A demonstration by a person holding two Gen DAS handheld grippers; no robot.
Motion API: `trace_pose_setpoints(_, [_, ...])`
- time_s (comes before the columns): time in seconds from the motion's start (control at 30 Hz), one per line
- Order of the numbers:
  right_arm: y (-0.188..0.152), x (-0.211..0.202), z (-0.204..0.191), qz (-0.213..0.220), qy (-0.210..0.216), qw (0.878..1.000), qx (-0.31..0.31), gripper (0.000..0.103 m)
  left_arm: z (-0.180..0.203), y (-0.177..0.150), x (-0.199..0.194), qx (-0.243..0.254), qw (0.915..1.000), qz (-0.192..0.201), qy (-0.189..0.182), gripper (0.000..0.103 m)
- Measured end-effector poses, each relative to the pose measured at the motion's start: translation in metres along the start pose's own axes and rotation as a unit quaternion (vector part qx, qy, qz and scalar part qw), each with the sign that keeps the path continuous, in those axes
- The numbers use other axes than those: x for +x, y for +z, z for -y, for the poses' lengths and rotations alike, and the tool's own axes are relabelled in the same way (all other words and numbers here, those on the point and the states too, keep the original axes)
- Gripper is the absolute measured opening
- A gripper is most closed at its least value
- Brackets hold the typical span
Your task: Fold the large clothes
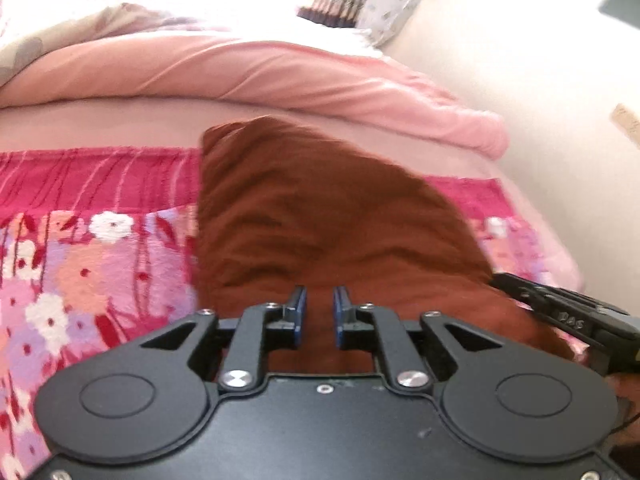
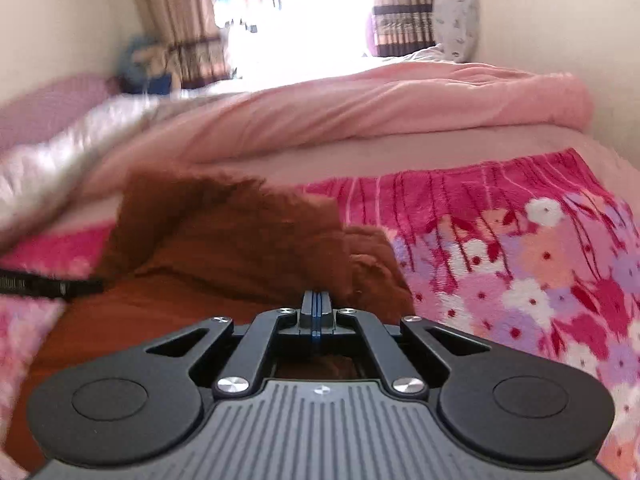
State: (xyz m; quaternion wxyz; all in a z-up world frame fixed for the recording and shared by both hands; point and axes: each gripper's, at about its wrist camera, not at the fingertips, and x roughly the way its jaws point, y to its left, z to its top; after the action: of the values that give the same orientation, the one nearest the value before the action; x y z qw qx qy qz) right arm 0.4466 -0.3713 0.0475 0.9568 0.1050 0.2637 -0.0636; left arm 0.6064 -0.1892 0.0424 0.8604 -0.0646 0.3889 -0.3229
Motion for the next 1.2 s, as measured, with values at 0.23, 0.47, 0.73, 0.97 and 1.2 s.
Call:
trace_pose_setpoints(0.23, [-0.011,-0.04,-0.048,0.007,0.091,0.995,-0.041,0.011,0.044,-0.04,-0.009,0.039,0.9989,-0.014,-0.022,0.029])
trace_pose_setpoints(0.47, [-0.04,-0.017,-0.03,-0.034,0.044,0.997,-0.046,0.0,0.02,-0.055,-0.002,0.018,0.9992,-0.02,-0.028,0.019])
trace_pose_setpoints(0.73, [-0.05,-0.028,0.021,-0.035,0.055,0.998,0.012,0.0,-0.015,-0.058,-0.02,-0.034,0.9978,-0.023,-0.053,0.005])
trace_pose_setpoints(0.97, [-0.046,-0.081,0.048,0.018,0.095,0.993,0.066,0.08,-0.045,-0.062,-0.074,-0.08,0.9958,0.011,-0.043,0.068])
trace_pose_setpoints(1.2, [-0.074,-0.082,0.095,0.001,0.115,0.977,0.18,0.081,-0.074,-0.08,-0.054,-0.16,0.9833,-0.026,-0.083,0.068])
